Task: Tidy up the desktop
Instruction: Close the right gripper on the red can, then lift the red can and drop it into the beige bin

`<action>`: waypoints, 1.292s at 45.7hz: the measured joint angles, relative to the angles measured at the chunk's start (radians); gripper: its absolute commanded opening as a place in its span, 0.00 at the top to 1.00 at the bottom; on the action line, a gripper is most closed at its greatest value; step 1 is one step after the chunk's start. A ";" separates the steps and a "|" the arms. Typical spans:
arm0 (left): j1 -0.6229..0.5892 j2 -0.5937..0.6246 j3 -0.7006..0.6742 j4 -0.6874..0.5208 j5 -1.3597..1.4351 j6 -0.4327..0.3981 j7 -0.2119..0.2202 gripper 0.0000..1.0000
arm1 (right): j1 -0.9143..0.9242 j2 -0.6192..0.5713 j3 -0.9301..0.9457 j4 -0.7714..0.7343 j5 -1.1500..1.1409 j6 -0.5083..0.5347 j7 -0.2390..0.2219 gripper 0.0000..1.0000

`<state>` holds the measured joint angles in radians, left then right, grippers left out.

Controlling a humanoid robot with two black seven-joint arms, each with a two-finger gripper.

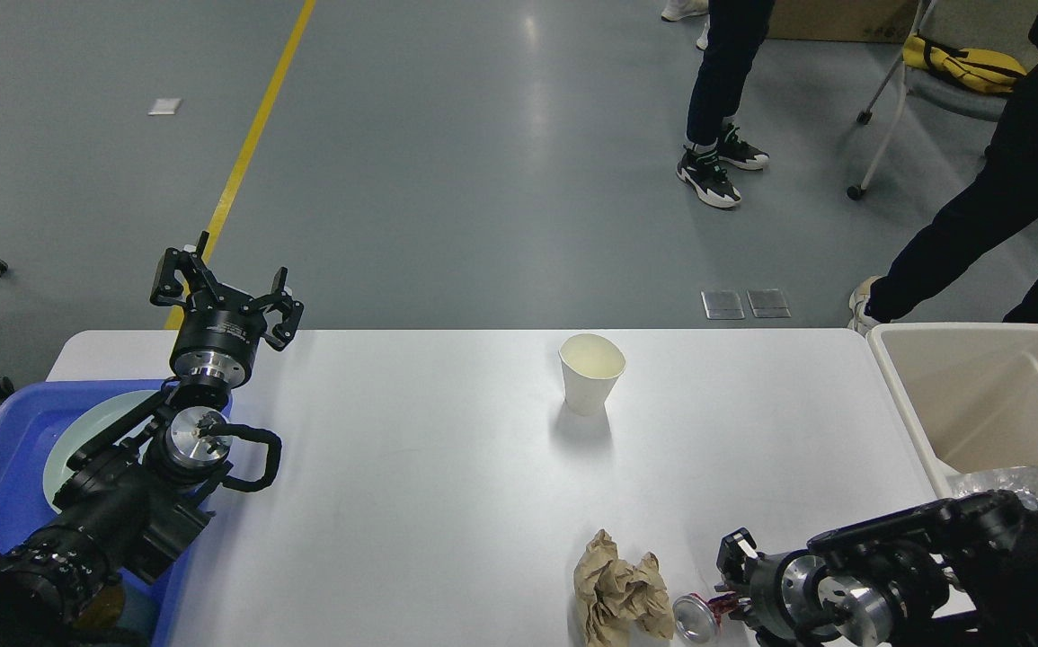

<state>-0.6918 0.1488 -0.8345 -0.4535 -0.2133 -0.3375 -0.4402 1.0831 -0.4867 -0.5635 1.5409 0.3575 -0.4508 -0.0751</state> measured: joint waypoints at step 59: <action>0.000 0.002 0.000 0.000 0.000 0.000 0.000 0.02 | 1.281 0.020 -0.524 0.167 -0.353 0.922 0.002 1.00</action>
<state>-0.6919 0.1505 -0.8345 -0.4534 -0.2133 -0.3375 -0.4402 2.3637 -0.4672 -1.0876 1.7082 0.0049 0.4710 -0.0735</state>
